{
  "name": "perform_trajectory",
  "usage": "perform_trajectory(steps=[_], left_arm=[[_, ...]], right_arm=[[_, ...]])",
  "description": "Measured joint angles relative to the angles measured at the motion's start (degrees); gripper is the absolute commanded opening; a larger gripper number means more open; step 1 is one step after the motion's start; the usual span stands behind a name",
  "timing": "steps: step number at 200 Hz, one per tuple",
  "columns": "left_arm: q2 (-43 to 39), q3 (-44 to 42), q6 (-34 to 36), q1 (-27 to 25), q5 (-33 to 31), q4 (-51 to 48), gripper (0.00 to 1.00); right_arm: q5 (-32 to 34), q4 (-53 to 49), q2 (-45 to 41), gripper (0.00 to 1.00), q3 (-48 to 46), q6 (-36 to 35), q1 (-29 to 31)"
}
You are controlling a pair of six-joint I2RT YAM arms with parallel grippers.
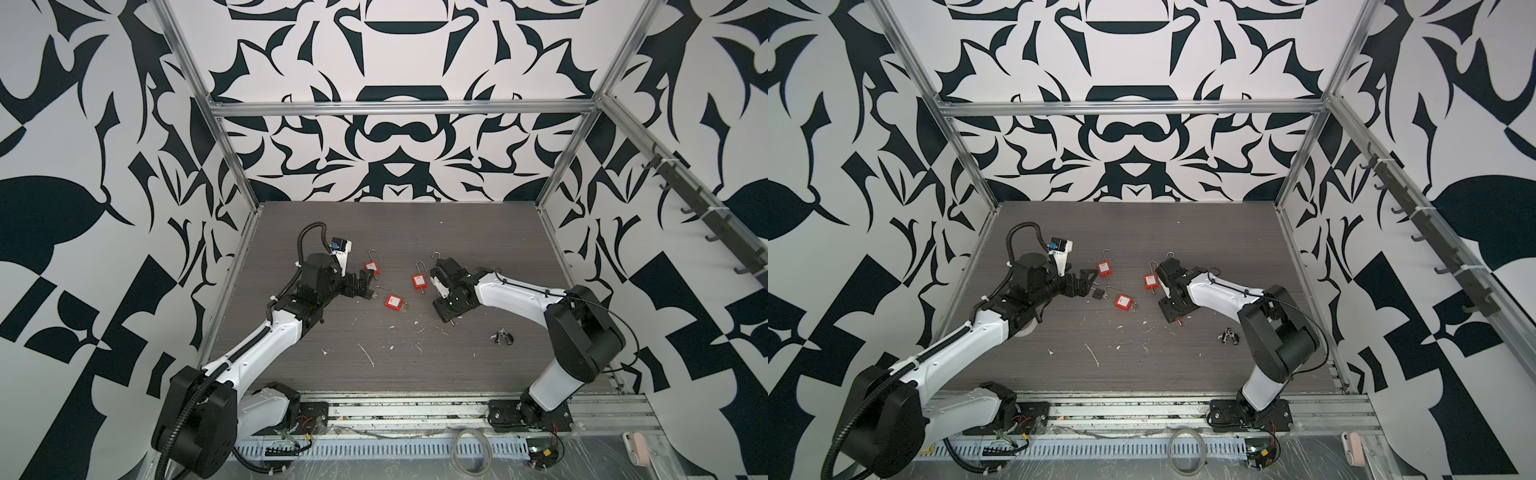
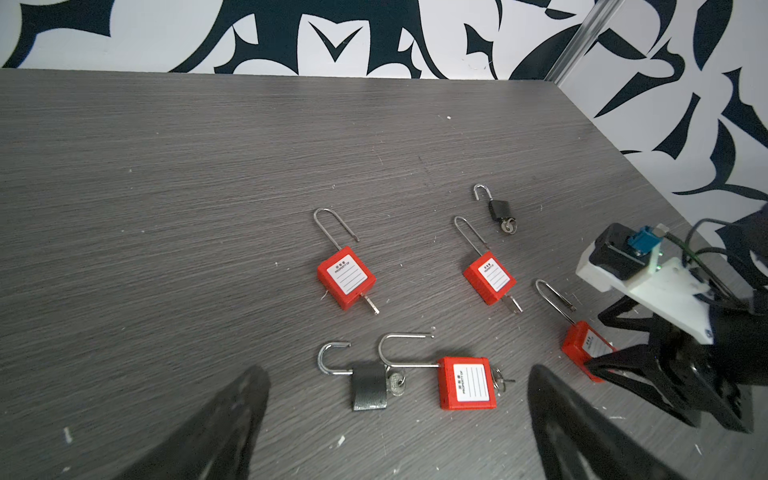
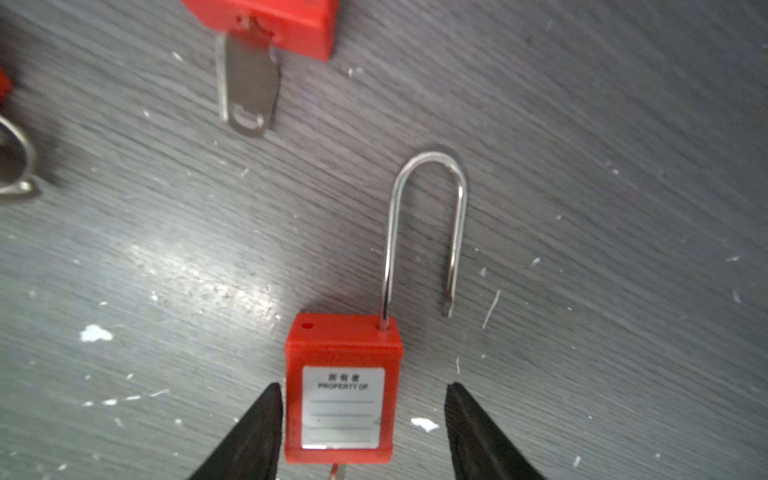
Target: Lock with the key
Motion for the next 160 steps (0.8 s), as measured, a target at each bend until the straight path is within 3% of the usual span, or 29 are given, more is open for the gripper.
perform_trajectory(steps=[43,160], left_arm=[[0.0,0.0,0.0,0.0,0.0,-0.2,0.99],[0.9,0.0,-0.1,0.0,-0.2,-1.3,0.99]], right_arm=[[0.1,-0.5,1.2,0.60,0.6,1.1,0.2],[-1.7,-1.6,3.4,0.39,1.9,1.4,0.5]])
